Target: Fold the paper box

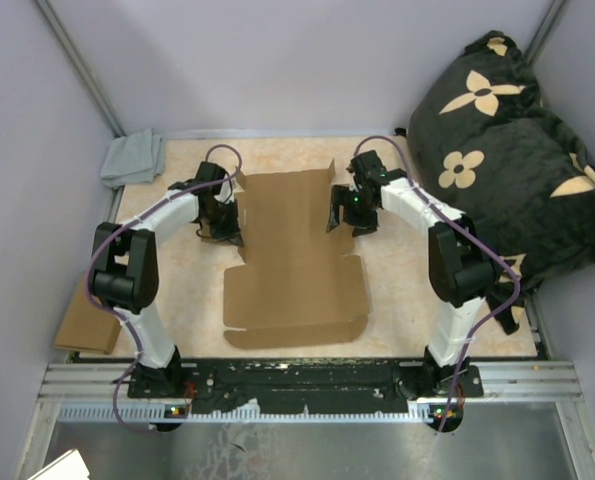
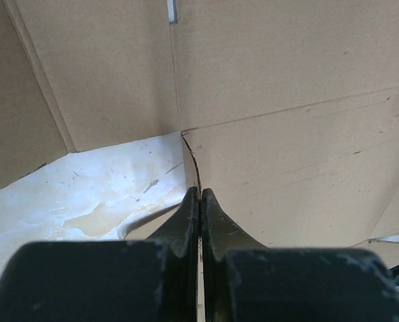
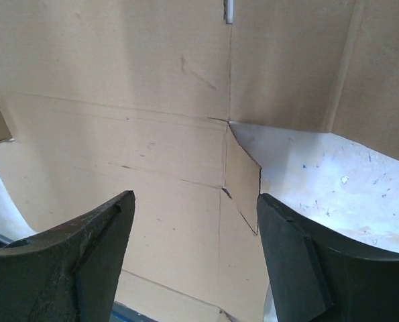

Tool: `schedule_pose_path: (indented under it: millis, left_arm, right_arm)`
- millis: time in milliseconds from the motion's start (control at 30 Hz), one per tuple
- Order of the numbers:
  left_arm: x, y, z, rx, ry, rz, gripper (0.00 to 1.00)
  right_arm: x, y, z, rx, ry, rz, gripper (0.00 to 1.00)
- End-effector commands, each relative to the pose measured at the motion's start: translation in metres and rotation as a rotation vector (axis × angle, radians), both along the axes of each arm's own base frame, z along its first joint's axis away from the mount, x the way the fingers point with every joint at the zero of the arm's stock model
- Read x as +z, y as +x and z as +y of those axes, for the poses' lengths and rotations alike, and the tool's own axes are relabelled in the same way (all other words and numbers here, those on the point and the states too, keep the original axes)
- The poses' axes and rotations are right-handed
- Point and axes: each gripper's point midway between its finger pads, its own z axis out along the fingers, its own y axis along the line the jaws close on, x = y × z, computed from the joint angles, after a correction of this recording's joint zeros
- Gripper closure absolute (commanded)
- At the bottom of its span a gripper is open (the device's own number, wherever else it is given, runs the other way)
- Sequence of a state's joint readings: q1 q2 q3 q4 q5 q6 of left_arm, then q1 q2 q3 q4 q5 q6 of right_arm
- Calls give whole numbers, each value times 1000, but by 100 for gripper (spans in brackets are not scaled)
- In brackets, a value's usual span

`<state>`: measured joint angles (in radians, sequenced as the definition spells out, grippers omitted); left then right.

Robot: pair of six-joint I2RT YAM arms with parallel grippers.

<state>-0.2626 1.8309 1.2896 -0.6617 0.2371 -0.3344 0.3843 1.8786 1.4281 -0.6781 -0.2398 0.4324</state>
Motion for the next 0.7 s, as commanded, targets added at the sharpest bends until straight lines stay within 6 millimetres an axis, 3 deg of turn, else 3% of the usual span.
schedule_pose_path:
  millis: [0,367,500,667]
  left_arm:
    - [-6,-2,-13,-36,-58,5,100]
    - [-12,-5,-18,-50,-79,26,100]
    - [-14,-3,-19,-51,-81,29,100]
    - [-14,-2,-17,-48,-68,23,100]
  right_arm:
    - [29,0,45,73,165,-41,27]
    - [13,-10,79,163,202,17,27]
    - [3,-9,82,162,193,27,28]
    - [24,-2,76,141,165,-34,28]
